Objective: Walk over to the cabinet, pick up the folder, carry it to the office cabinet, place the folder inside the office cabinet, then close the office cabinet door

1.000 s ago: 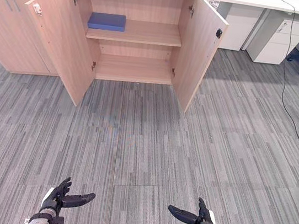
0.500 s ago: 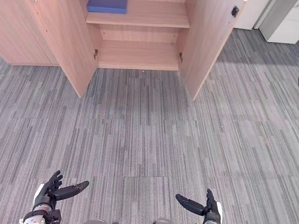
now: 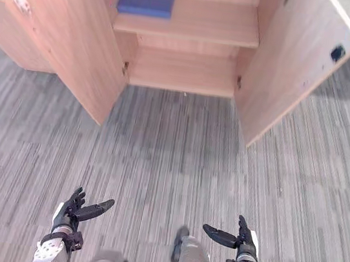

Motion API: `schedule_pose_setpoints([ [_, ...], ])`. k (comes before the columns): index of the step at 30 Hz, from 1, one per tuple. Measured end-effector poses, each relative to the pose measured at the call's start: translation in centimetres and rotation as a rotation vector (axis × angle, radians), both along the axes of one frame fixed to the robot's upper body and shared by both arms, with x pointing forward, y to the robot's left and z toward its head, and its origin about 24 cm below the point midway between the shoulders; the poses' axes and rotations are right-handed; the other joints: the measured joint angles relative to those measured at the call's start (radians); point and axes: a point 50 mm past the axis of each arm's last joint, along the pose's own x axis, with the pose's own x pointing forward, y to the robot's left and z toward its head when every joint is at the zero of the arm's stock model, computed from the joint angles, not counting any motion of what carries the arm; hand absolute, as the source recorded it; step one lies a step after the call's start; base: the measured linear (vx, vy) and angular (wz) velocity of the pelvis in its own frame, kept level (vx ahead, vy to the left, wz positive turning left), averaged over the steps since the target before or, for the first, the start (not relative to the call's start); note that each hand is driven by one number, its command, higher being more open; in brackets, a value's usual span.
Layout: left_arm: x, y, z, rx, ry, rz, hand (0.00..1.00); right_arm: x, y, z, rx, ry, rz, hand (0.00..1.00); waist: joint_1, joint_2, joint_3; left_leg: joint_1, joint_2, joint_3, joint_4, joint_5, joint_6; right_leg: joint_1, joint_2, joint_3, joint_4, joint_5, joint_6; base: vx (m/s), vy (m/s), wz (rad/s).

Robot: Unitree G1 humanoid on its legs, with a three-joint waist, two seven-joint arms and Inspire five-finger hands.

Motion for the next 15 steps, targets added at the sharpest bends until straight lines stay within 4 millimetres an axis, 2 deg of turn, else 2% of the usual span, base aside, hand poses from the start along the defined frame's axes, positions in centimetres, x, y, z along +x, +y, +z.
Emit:
schedule_pose_setpoints([
  [1,0.0,0.0,0.0,-0.001,-0.001,-0.002,1.00,0.2,0.1,0.1,0.002,-0.008,0.001,1.00,0.009,-0.002,0.001,-0.038,-0.006,0.013,-0.048,-0.010,0.012,0.025,0.000,0.008,-0.024,-0.002,0.004,0.53,-0.026,-0.24],
  [2,0.1,-0.1,0.0,-0.002,-0.002,-0.005,1.00,0.6,0.1,0.2,0.009,-0.019,-0.003,1.00,0.017,-0.018,0.008,-0.089,-0.024,0.020,-0.155,-0.010,0.013,0.055,-0.003,0.023,-0.052,-0.010,0.016,0.42,0.043,-0.44],
  [3,0.0,0.0,0.0,-0.001,0.003,-0.003,1.00,1.1,0.1,0.4,0.020,-0.033,-0.016,1.00,0.028,-0.016,0.009,-0.130,-0.061,0.013,-0.345,0.005,0.009,0.091,-0.015,0.045,-0.075,-0.025,0.037,0.43,0.068,-0.48],
  [4,-0.2,0.0,-0.1,-0.002,0.010,-0.001,1.00,1.2,0.1,0.3,0.022,-0.031,-0.026,1.00,0.033,-0.019,0.010,-0.139,-0.081,0.001,-0.458,0.032,0.003,0.111,-0.020,0.055,-0.087,-0.031,0.042,0.55,0.137,-0.60],
  [5,-0.4,0.0,-0.3,-0.003,0.021,0.000,1.00,1.1,-0.2,0.1,0.023,-0.023,-0.057,1.00,0.045,-0.017,0.009,-0.138,-0.108,-0.027,-0.675,0.145,0.001,0.153,-0.026,0.083,-0.118,-0.050,0.067,0.71,0.251,-0.83],
  [6,-0.7,0.2,-0.5,0.001,0.036,0.007,1.00,0.7,0.0,-0.3,0.027,0.003,-0.070,1.00,0.068,-0.030,-0.001,-0.116,-0.126,-0.027,-0.682,0.274,0.037,0.182,-0.038,0.123,-0.128,-0.075,0.078,0.60,0.225,-0.74],
  [7,-0.8,0.3,-0.5,0.004,0.042,0.009,1.00,0.6,0.3,-0.6,0.036,0.014,-0.074,1.00,0.064,-0.051,-0.012,-0.121,-0.144,-0.020,-0.664,0.238,0.065,0.182,-0.061,0.131,-0.119,-0.083,0.075,0.74,0.300,-0.38],
  [8,-0.2,0.3,-0.2,0.012,0.025,0.012,1.00,0.4,0.3,-0.6,0.040,0.018,-0.070,1.00,0.051,-0.058,-0.019,-0.134,-0.160,-0.018,-0.607,0.195,0.091,0.149,-0.091,0.149,-0.039,-0.086,0.079,0.51,0.211,-0.01],
  [9,-0.1,0.2,-0.2,0.008,0.022,0.009,1.00,0.1,0.4,-0.9,0.044,0.031,-0.070,1.00,0.045,-0.063,-0.021,-0.120,-0.165,-0.001,-0.554,0.135,0.116,0.115,-0.112,0.180,0.091,-0.095,0.103,0.63,0.263,-0.05],
  [10,-0.1,0.1,-0.3,0.006,0.026,0.008,1.00,-0.1,0.5,-1.0,0.048,0.039,-0.070,1.00,0.045,-0.067,-0.023,-0.099,-0.174,0.006,-0.539,0.105,0.122,0.093,-0.125,0.192,0.184,-0.095,0.116,0.63,0.254,-0.18],
  [11,-0.3,0.1,-0.4,0.005,0.034,0.007,1.00,-0.5,0.7,-1.3,0.052,0.053,-0.070,1.00,0.034,-0.073,-0.022,-0.031,-0.193,0.022,-0.539,0.061,0.137,0.029,-0.161,0.211,0.404,-0.047,0.199,0.73,0.247,-0.17],
  [12,-0.5,0.2,-0.4,0.010,0.042,0.008,1.00,-0.6,1.0,-1.5,0.056,0.069,-0.060,1.00,0.022,-0.072,-0.021,0.058,-0.207,0.027,-0.565,0.025,0.147,-0.047,-0.189,0.215,0.642,-0.003,0.265,0.71,0.209,-0.13],
  [13,-0.6,0.3,-0.4,0.015,0.044,0.008,1.00,-0.7,1.1,-1.6,0.059,0.076,-0.054,1.00,0.016,-0.069,-0.019,0.106,-0.209,0.027,-0.583,0.012,0.148,-0.080,-0.197,0.205,0.738,-0.018,0.240,0.54,0.084,-0.14],
  [14,-0.8,0.5,-0.5,0.026,0.051,0.009,1.00,-0.8,1.6,-1.8,0.062,0.091,-0.026,1.00,0.007,-0.060,-0.018,0.204,-0.207,0.028,-0.640,0.006,0.148,-0.133,-0.199,0.167,0.842,-0.054,0.176,0.40,0.034,-0.12],
  [15,-0.8,0.6,-0.4,0.029,0.051,0.008,1.00,-0.8,1.9,-1.9,0.063,0.094,-0.011,1.00,0.004,-0.052,-0.022,0.247,-0.203,0.028,-0.676,0.006,0.148,-0.162,-0.196,0.138,0.850,-0.069,0.151,0.51,0.022,-0.13],
])
